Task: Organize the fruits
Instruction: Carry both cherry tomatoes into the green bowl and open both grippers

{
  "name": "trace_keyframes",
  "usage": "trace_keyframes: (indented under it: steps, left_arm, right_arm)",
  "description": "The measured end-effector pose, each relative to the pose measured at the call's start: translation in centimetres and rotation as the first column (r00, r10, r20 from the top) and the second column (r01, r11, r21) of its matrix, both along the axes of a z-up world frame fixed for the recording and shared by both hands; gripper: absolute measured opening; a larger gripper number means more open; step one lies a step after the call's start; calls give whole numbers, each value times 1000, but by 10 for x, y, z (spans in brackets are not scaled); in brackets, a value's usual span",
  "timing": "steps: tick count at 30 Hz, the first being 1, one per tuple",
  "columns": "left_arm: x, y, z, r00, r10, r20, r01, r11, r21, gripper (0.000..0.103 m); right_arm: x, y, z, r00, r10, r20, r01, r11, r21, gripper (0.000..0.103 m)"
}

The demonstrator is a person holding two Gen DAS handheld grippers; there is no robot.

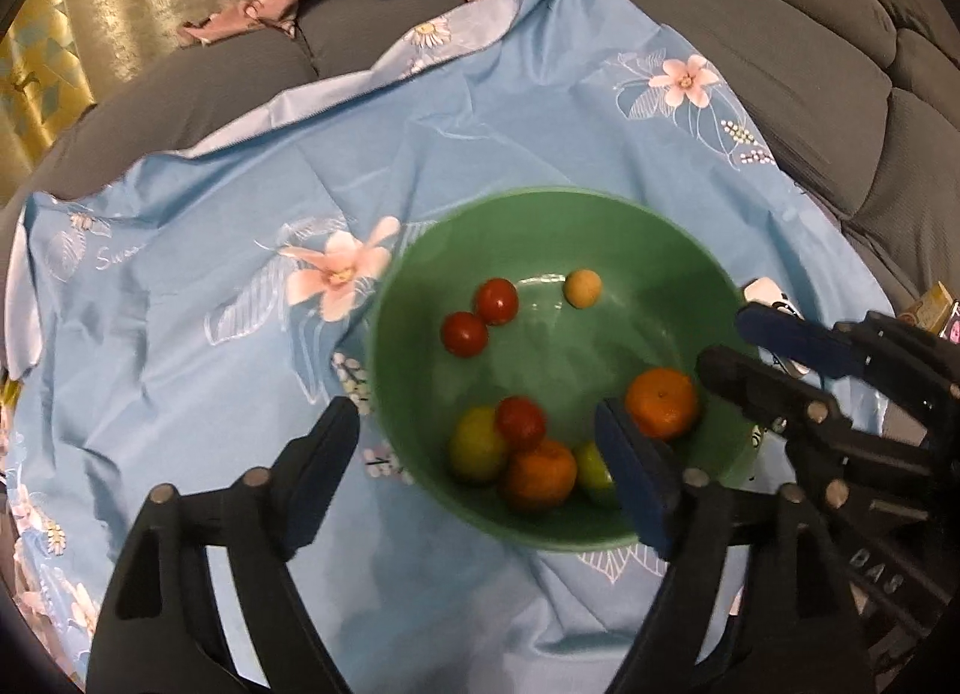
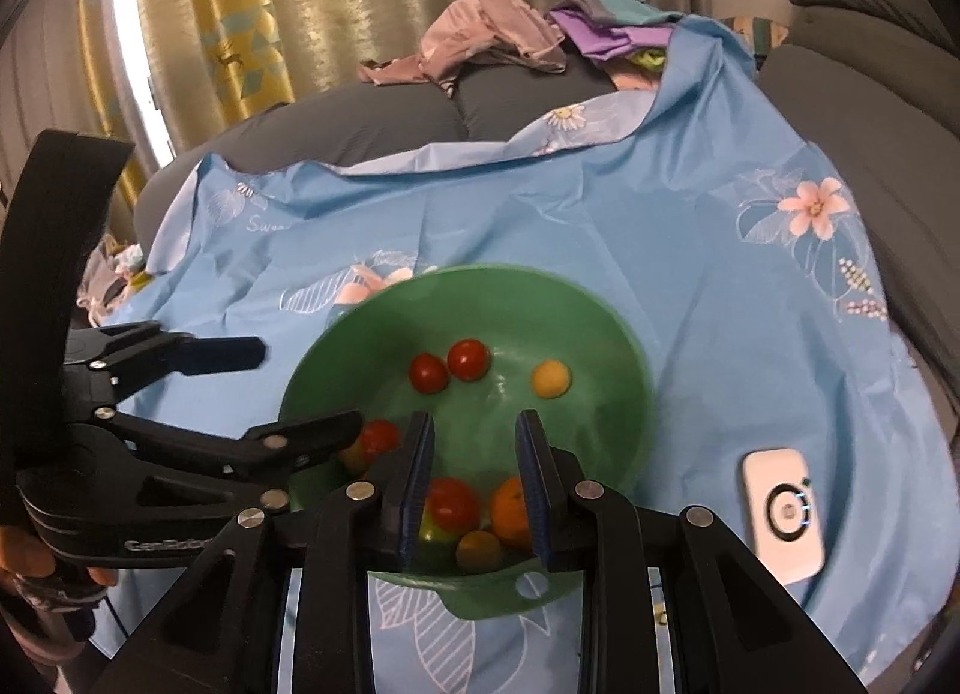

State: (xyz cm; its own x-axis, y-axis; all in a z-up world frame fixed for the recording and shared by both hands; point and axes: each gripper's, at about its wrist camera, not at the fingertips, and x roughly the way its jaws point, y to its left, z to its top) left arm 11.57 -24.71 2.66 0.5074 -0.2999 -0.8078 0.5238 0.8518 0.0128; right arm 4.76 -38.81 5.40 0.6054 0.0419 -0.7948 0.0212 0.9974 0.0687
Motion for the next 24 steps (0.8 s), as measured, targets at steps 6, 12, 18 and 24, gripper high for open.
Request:
trace_keyframes:
  steps: [6, 12, 18, 24]
  left_arm:
    - [-10, 10, 26, 999, 40, 24, -40, 999, 8, 102]
    - [-16, 14, 45, 997, 72, 2, -72, 997, -24, 102]
    - [-17, 12, 57, 998, 69, -10, -70, 998, -11, 102]
    - [-17, 13, 61, 996, 85, 10, -85, 996, 26, 102]
  right_arm:
    - [-3, -2, 22, 1000, -16, -8, 16, 1000, -7, 38]
    - [-3, -2, 37, 997, -22, -73, 21, 999, -25, 48]
    - [-6, -5, 45, 996, -4, -89, 2, 1000, -22, 48]
    - [-8, -5, 49, 997, -7, -76, 5, 1000, -30, 48]
